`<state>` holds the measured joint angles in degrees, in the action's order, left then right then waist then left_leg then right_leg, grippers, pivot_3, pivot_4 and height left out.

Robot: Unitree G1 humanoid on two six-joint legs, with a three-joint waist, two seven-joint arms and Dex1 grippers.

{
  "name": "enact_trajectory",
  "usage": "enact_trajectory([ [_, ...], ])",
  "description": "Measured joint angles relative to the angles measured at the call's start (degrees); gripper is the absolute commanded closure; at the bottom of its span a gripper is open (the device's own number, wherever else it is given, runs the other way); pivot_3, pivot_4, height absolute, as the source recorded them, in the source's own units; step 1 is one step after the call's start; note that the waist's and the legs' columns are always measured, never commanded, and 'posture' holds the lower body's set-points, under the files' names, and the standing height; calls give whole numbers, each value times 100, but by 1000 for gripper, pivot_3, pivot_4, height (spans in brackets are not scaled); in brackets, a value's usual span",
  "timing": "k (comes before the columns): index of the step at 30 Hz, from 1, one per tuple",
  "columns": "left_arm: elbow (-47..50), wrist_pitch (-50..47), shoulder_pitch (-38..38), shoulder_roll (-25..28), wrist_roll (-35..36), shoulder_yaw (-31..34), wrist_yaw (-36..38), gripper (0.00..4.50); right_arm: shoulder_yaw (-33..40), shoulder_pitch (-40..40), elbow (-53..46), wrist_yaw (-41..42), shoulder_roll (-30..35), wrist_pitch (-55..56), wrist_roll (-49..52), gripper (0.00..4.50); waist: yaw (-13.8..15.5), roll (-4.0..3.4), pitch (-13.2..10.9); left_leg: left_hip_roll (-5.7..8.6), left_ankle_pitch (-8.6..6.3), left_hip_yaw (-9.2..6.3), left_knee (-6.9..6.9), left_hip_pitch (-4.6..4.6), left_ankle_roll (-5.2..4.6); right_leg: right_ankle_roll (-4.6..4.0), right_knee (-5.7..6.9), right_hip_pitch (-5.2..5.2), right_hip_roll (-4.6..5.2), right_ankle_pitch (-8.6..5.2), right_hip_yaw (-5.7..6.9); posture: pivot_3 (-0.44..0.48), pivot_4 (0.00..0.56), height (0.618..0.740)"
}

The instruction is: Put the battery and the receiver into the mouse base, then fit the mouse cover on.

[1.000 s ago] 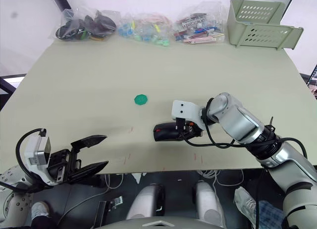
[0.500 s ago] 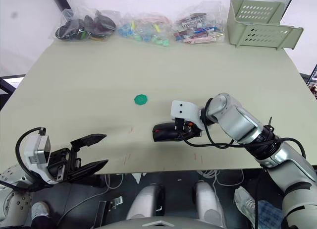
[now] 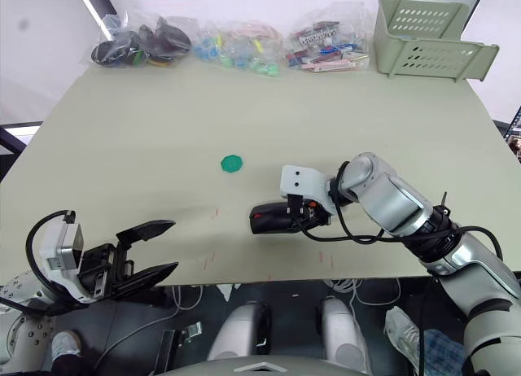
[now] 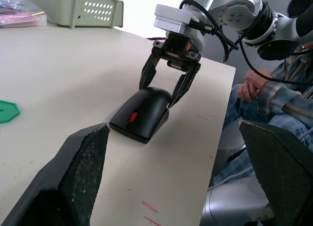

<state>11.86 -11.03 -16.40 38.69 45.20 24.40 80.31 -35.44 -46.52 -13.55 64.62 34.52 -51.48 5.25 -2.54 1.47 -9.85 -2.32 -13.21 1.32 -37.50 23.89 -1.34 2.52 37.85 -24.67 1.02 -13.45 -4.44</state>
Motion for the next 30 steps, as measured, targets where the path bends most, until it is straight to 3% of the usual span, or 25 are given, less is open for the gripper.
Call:
enact_trajectory([
  [30,-98,8,45,2,-1,0,100,0,0,0,-1,-14,-1,17,20,2111,2,0,-1,0,0,-1,0,1,0,0,-1,-1,1,0,0,0,150,740],
])
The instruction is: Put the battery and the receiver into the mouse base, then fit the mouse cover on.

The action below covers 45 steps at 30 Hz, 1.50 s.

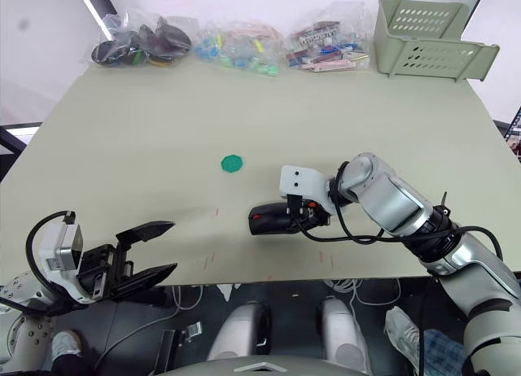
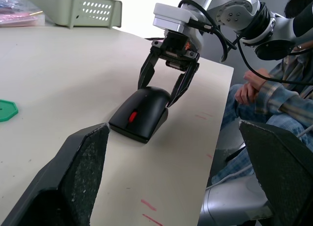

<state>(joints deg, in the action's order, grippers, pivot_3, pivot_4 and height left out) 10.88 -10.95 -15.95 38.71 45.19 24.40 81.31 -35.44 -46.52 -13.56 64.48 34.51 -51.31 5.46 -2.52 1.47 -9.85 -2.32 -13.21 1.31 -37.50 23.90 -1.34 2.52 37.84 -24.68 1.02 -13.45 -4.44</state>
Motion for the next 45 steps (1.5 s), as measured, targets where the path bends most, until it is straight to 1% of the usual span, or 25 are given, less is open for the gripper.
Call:
enact_trajectory([
  [17,-5,0,0,0,0,0,-7,0,0,0,0,-3,1,0,30,2111,0,0,0,-1,0,-1,0,0,0,0,0,0,0,0,0,0,150,740],
  [18,-5,0,0,0,0,0,-7,0,0,0,0,-4,1,0,30,1119,0,0,0,-1,0,-1,0,0,0,0,0,0,0,0,0,0,150,740],
  [19,-5,0,1,0,0,0,-10,0,1,0,-13,-6,0,2,38,758,0,0,0,-1,0,-1,0,0,0,0,0,0,0,0,0,0,150,740],
  [20,-5,0,1,0,0,0,-13,0,1,0,-13,-7,0,2,40,267,0,0,0,-1,0,-1,0,0,0,0,0,0,0,0,0,0,150,740],
  [21,-5,0,1,0,0,0,-15,0,1,0,-13,-8,1,2,41,125,1,0,0,-1,0,-1,0,0,0,0,0,0,0,0,0,0,150,740],
  [30,-5,0,-9,0,0,1,-40,0,77,2,-11,-45,-42,31,113,125,-1,0,0,-1,0,-1,0,0,0,0,0,0,0,0,0,0,150,740],
  [31,-5,0,-8,-1,0,0,-41,0,166,3,-15,-59,-83,46,161,125,-2,0,-1,-1,0,-2,1,0,0,0,0,-1,0,0,-2,0,150,740],
  [35,-3,3,-47,-1,-1,14,-48,0,1105,60,-144,-228,-669,194,805,125,0,1,-1,-2,0,-2,5,1,0,0,0,-1,-3,0,1,0,150,740],
  [37,-3,3,-52,0,-1,16,-52,0,1344,74,-235,-291,-878,201,1061,125,1,1,-1,-3,0,-2,6,1,0,0,-1,-1,-2,0,1,0,150,740],
  [38,-3,3,-55,0,-1,16,-53,0,1376,78,-248,-318,-919,201,1105,346,1,1,-1,-3,0,-2,6,1,0,0,-1,0,-2,0,1,0,150,740],
  [40,-3,3,-64,1,-1,21,-55,0,1393,149,-250,-453,-1122,97,1277,931,1,1,-1,-3,0,-2,6,1,0,0,-1,0,1,0,0,0,150,740],
  [41,-3,3,-67,2,-1,25,-55,0,1374,180,-250,-512,-1207,43,1308,1386,0,1,-1,-2,0,-2,6,1,0,0,0,0,1,0,-1,0,150,740],
  [42,-3,3,-65,9,0,31,-55,0,1299,189,-249,-586,-1289,20,1330,2043,0,1,-2,-2,0,-2,6,1,0,0,0,-1,1,0,0,0,150,740],
  [43,-3,3,-65,10,0,35,-55,0,1282,189,-249,-604,-1299,20,1340,2379,0,1,-2,-2,0,-2,6,1,0,0,0,-1,1,0,0,0,150,740],
  [45,-6,3,-79,13,-1,55,-52,0,1232,188,-221,-685,-1355,47,1319,2379,0,1,-1,-2,0,-2,6,1,0,0,0,-1,1,0,0,0,150,740],
])
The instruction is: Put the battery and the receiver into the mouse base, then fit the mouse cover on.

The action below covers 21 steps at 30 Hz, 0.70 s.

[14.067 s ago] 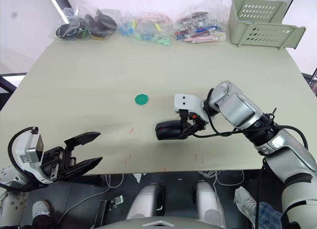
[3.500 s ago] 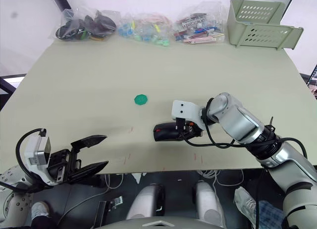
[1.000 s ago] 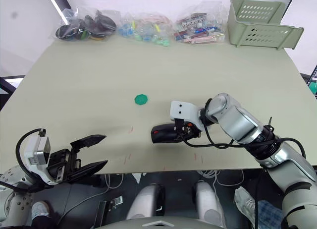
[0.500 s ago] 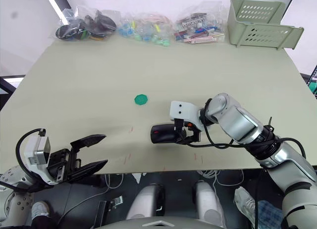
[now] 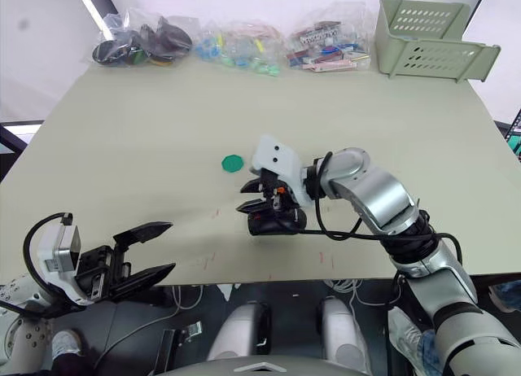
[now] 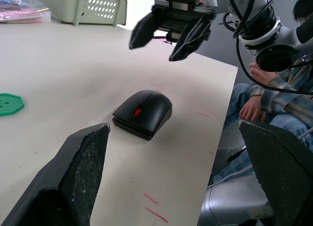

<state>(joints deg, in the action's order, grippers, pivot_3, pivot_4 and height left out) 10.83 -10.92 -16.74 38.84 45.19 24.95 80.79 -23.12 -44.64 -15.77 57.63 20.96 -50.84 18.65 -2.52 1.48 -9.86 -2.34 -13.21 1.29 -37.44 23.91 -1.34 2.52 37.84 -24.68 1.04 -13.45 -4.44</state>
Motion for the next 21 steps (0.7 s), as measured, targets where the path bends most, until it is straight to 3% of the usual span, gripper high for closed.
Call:
enact_trajectory([
  [11,-2,0,-135,23,0,151,0,0,-1031,-51,806,-294,-228,271,-580,2379,-3,-1,-1,0,0,2,0,0,0,-1,-1,-1,0,0,1,0,150,740],
  [21,-2,0,-148,10,-2,150,-49,0,-1249,-236,1345,-318,-431,313,-932,2379,-2,-1,-1,0,0,1,0,1,0,-1,-1,-1,0,-1,1,0,150,740],
])
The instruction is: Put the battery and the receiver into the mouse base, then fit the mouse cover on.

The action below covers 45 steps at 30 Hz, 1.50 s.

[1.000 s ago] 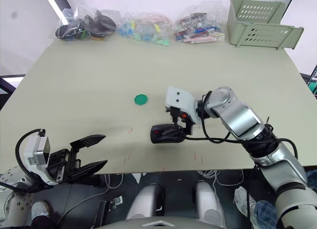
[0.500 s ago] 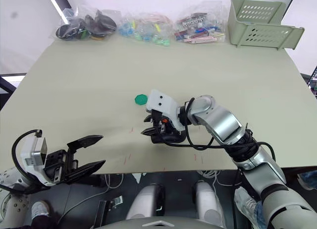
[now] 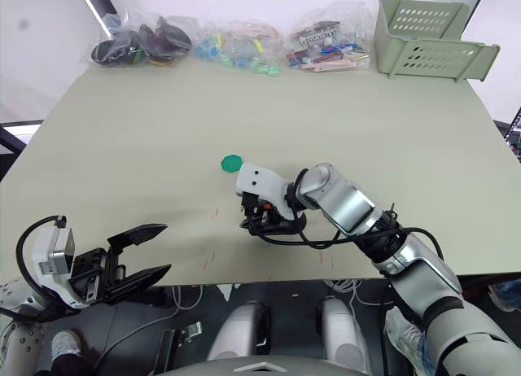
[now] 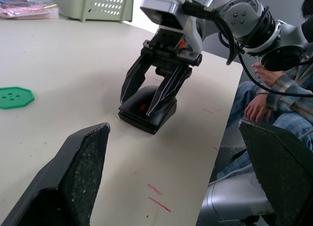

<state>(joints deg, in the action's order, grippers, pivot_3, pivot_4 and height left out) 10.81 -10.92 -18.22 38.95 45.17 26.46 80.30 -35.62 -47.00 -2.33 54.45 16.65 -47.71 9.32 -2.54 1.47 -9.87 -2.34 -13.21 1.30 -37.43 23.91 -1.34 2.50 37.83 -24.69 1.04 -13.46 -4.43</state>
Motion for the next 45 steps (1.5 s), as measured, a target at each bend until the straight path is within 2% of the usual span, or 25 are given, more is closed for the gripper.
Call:
enact_trajectory([
  [16,0,6,16,-11,-2,-1,-10,0,-404,-123,-2,175,168,97,-477,2379,15,5,6,4,0,-1,0,-2,0,0,-7,1,9,0,1,0,150,740],
  [28,0,11,49,-50,-3,-2,-16,0,-345,-99,111,232,63,126,-487,2379,18,11,10,5,0,-3,0,-3,0,0,-8,2,9,0,2,0,150,740],
  [31,0,22,44,-76,-8,-2,-24,0,118,251,128,201,-71,356,-192,2379,25,12,9,5,0,-1,1,4,0,0,-12,1,9,0,5,0,150,740],
  [32,0,31,47,-101,-9,-3,-30,0,477,471,-33,247,-19,440,48,2379,27,11,6,6,0,-3,0,12,0,1,-12,1,10,0,5,0,150,740],
  [34,0,35,29,-106,-12,-5,-37,0,747,530,-216,284,98,454,218,2379,16,11,5,6,0,-4,0,12,0,2,-12,0,11,1,4,0,150,740],
  [37,0,47,15,-114,-12,-5,-52,0,1320,646,-748,363,285,426,587,2379,9,12,5,4,0,-5,2,9,0,1,-11,1,7,0,5,0,150,740],
  [38,1,58,63,-130,-12,-8,-55,0,1782,935,-1116,383,306,312,1012,2379,6,13,6,0,0,-5,6,8,0,0,-11,1,0,0,12,0,150,740],
  [42,-2,66,74,-143,-16,-21,-58,0,2250,1246,-1459,371,247,200,1542,2379,5,9,3,-2,0,-5,7,8,0,-4,-7,0,-3,-3,14,0,150,740],
  [43,-23,75,122,-146,-20,-30,-55,0,2805,1672,-1842,275,308,204,1928,2379,25,11,4,-1,0,-7,7,8,0,-7,-8,4,-1,-6,18,0,150,740],
  [44,-37,75,137,-146,-25,-38,-54,0,2982,1849,-1923,234,382,229,2007,2379,18,10,4,0,0,-3,6,8,0,-6,-10,3,3,-6,14,0,150,740],
  [45,-69,85,228,-145,-42,-62,-47,0,3236,2474,-1942,236,293,930,1996,2379,20,13,5,3,0,-3,5,7,0,-5,-11,6,1,-7,14,0,150,740],
])
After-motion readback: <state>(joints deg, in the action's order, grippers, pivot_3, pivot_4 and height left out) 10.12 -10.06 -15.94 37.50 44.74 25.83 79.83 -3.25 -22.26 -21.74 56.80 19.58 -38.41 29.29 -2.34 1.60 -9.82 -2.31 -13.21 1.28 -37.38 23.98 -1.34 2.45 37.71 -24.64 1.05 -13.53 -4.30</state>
